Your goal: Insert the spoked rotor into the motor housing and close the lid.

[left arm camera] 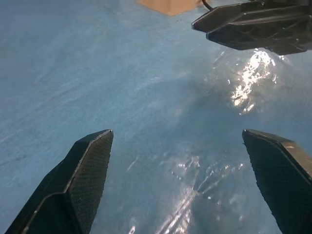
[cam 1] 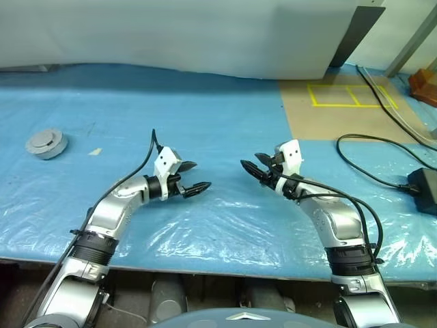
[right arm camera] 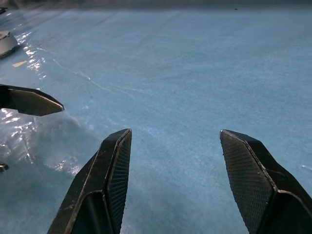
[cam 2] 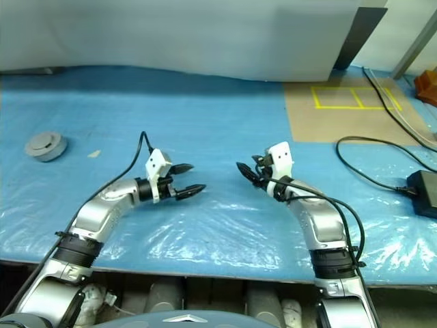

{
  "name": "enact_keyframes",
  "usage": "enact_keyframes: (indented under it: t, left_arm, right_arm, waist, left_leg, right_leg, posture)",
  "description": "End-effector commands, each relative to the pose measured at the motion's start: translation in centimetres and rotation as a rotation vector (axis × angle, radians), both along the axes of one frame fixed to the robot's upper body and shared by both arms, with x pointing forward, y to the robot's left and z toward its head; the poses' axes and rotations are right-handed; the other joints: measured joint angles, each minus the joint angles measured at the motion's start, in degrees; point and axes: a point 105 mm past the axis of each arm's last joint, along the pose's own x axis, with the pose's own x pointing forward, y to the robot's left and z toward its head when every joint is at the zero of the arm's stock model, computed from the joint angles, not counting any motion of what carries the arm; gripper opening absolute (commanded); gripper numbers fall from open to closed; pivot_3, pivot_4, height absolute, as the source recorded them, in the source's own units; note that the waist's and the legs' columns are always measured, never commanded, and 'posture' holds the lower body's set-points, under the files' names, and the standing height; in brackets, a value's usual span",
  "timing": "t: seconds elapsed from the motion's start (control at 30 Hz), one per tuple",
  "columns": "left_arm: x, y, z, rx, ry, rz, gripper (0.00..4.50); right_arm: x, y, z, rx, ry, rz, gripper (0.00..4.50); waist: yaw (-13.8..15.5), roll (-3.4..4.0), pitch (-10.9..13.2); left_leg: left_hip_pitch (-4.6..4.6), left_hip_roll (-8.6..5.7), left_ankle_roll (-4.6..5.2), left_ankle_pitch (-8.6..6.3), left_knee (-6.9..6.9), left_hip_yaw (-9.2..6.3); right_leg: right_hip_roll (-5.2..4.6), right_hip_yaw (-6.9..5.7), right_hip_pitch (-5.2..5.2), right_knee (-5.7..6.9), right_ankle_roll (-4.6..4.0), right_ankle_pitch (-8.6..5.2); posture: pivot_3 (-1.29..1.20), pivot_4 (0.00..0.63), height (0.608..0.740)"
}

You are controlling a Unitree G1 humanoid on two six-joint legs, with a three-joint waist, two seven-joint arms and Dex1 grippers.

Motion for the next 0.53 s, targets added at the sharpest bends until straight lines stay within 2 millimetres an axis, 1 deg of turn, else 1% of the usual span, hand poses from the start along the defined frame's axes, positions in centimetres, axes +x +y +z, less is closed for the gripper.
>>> enact_keyframes:
  t: [0.03,0.13,0.27,0.37,0.47,0.53]
  left_arm:
    - [0.7,-0.1,0.9,-0.001,-0.052,0.012,4.48]
    - [1.1,-0.1,1.1,-0.003,-0.065,0.031,4.48]
    - [0.9,0.0,1.7,-0.010,-0.086,0.036,4.48]
    - [1.1,0.4,1.4,-0.003,-0.080,0.069,4.48]
    - [0.9,0.7,1.3,0.003,-0.079,0.069,4.48]
    - [1.1,1.0,1.3,0.013,-0.086,0.089,4.48]
  right_arm:
    - [0.4,-0.1,1.7,0.010,-0.062,-0.018,3.00]
    - [0.9,0.0,2.0,0.011,-0.073,-0.028,3.00]
    - [1.3,0.6,2.0,0.009,-0.077,-0.027,3.00]
    - [1.6,0.9,1.7,0.007,-0.070,-0.035,3.00]
    - [1.7,1.3,1.9,0.018,-0.075,-0.034,3.00]
    - [1.7,1.5,1.8,0.024,-0.074,-0.031,3.00]
  waist:
    - [-0.01,0.00,0.00]
    - [-0.02,0.01,0.00]
    - [0.04,0.01,0.01]
    - [0.04,0.01,0.01]
    - [0.03,0.02,0.01]
    - [0.03,0.02,0.01]
  left_leg:
    - [0.06,0.00,0.00,0.00,-0.01,0.01]
    - [0.08,-0.01,0.00,0.00,-0.02,0.04]
    - [0.06,-0.02,0.00,0.00,-0.04,0.04]
    - [0.06,-0.02,0.00,0.00,-0.05,0.04]
    - [0.06,-0.03,0.00,0.00,-0.04,0.03]
    - [0.06,-0.03,0.00,0.00,-0.05,0.03]
  right_leg:
    - [0.00,0.01,0.06,-0.01,0.00,0.00]
    - [0.00,0.05,0.08,-0.02,0.00,0.00]
    - [0.00,0.04,0.07,-0.04,0.00,0.00]
    - [0.00,0.04,0.07,-0.05,0.00,0.00]
    - [-0.01,0.04,0.07,-0.05,0.00,0.00]
    - [-0.01,0.04,0.07,-0.05,0.00,0.00]
  posture:
    - [0.00,0.150,0.740]
    - [0.00,0.150,0.740]
    - [0.00,0.150,0.740]
    - [0.00,0.150,0.740]
    - [0.00,0.150,0.740]
    - [0.00,0.150,0.740]
